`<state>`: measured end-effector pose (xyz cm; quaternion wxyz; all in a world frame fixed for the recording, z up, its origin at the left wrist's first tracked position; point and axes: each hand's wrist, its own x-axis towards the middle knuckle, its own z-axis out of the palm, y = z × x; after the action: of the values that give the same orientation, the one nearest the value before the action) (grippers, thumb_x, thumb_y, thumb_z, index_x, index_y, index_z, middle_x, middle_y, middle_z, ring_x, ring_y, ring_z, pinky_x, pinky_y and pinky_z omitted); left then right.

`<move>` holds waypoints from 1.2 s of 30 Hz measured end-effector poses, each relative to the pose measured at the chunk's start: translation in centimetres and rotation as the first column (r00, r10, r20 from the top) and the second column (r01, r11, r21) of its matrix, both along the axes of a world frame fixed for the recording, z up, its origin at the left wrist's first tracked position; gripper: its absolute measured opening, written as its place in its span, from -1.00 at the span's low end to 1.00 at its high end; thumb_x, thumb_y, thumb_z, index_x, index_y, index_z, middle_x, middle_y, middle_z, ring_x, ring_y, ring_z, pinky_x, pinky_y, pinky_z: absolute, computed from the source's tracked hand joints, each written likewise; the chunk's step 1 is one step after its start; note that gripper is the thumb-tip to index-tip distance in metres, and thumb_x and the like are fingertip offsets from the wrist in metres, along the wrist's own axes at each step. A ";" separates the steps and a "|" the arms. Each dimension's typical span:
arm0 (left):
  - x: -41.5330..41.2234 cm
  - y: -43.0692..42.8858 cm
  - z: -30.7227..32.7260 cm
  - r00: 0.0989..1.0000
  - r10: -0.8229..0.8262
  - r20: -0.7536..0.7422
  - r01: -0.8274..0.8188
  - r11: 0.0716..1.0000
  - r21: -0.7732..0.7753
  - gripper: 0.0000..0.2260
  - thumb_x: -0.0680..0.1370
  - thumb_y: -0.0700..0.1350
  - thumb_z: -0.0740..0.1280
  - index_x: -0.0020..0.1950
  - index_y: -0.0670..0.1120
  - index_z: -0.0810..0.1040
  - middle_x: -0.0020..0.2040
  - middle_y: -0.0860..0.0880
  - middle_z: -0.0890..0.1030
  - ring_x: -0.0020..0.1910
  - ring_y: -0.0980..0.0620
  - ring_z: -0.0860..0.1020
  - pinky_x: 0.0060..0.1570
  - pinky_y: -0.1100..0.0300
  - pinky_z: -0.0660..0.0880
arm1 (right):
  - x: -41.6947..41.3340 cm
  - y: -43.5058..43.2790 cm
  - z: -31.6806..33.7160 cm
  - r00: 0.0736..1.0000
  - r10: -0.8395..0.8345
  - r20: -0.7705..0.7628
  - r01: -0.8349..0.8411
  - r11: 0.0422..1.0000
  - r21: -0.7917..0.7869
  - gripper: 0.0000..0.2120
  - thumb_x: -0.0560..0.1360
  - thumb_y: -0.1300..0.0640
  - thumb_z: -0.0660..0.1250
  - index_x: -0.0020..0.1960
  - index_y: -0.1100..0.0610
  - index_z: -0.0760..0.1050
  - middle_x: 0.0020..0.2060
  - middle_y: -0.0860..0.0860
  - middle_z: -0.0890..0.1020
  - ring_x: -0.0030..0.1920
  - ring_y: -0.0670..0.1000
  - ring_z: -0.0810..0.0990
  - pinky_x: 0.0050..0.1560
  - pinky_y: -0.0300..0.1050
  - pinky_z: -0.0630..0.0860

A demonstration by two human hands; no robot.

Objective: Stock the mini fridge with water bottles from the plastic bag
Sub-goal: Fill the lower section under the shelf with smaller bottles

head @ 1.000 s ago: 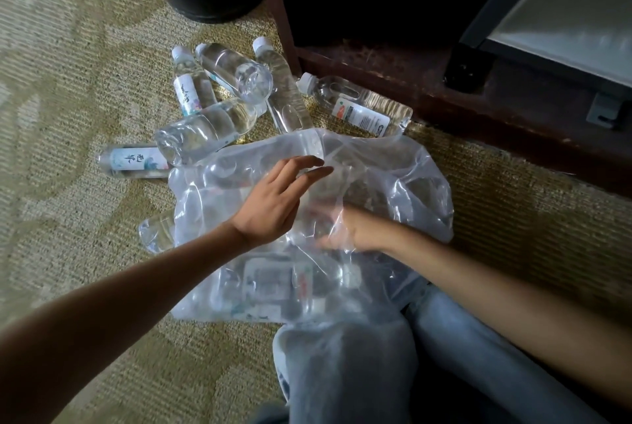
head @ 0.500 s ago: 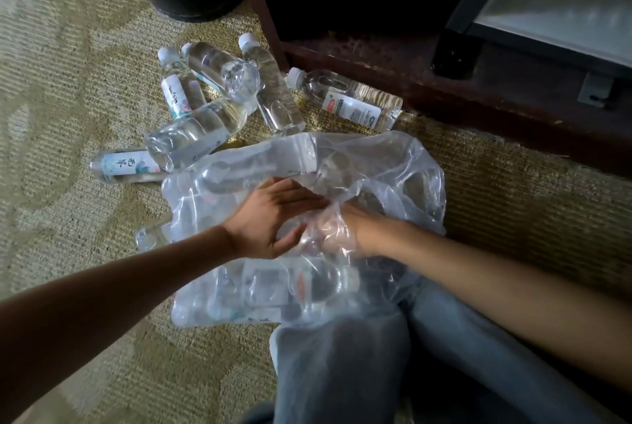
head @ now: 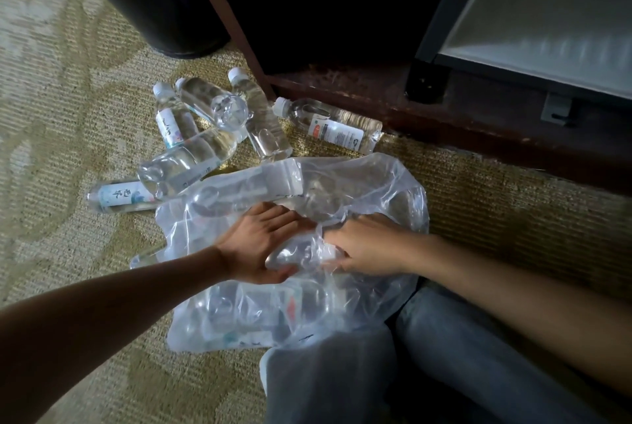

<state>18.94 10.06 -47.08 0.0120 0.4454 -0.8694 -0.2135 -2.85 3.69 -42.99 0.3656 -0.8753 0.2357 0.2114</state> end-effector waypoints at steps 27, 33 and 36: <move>-11.0 -5.7 -1.0 0.749 0.660 -0.063 -0.623 0.733 0.274 -0.36 0.28 0.23 0.50 0.29 0.04 0.47 0.07 0.07 0.64 -0.01 0.07 0.57 -0.06 0.26 0.44 | -4.2 -2.5 -6.3 0.051 -0.998 -0.038 0.870 0.025 0.492 -0.51 0.48 -0.30 0.23 -0.19 0.15 0.49 -0.45 -0.05 0.37 -0.44 -0.08 0.34 -0.37 -0.22 0.23; -12.9 -8.5 -0.4 0.350 0.930 -0.114 -0.631 0.324 0.705 -0.38 0.16 0.34 0.47 0.09 0.01 0.60 -0.06 0.04 0.68 -0.15 0.07 0.66 -0.13 0.12 0.61 | -3.9 -3.0 -5.1 0.109 -0.970 -0.216 0.827 -0.033 0.561 -0.38 0.47 -0.42 0.01 0.22 -0.02 0.51 0.03 -0.02 0.58 0.02 0.01 0.55 0.13 -0.02 0.45; -14.1 -9.9 0.7 0.242 0.963 -0.121 -0.552 0.239 0.799 -0.38 0.20 0.38 0.44 0.00 -0.09 0.65 -0.15 -0.02 0.71 -0.19 -0.02 0.68 -0.07 0.01 0.62 | -3.9 -3.5 -4.0 -0.011 -0.962 -0.274 0.718 -0.199 0.668 -0.45 0.47 -0.42 0.01 -0.05 -0.03 0.55 -0.14 0.06 0.65 -0.13 0.05 0.64 0.01 -0.02 0.57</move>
<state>4.85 0.16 -46.40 0.2554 0.7137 -0.3184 -0.5693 -6.79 0.14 -46.97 0.7172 -0.2784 0.6093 -0.1923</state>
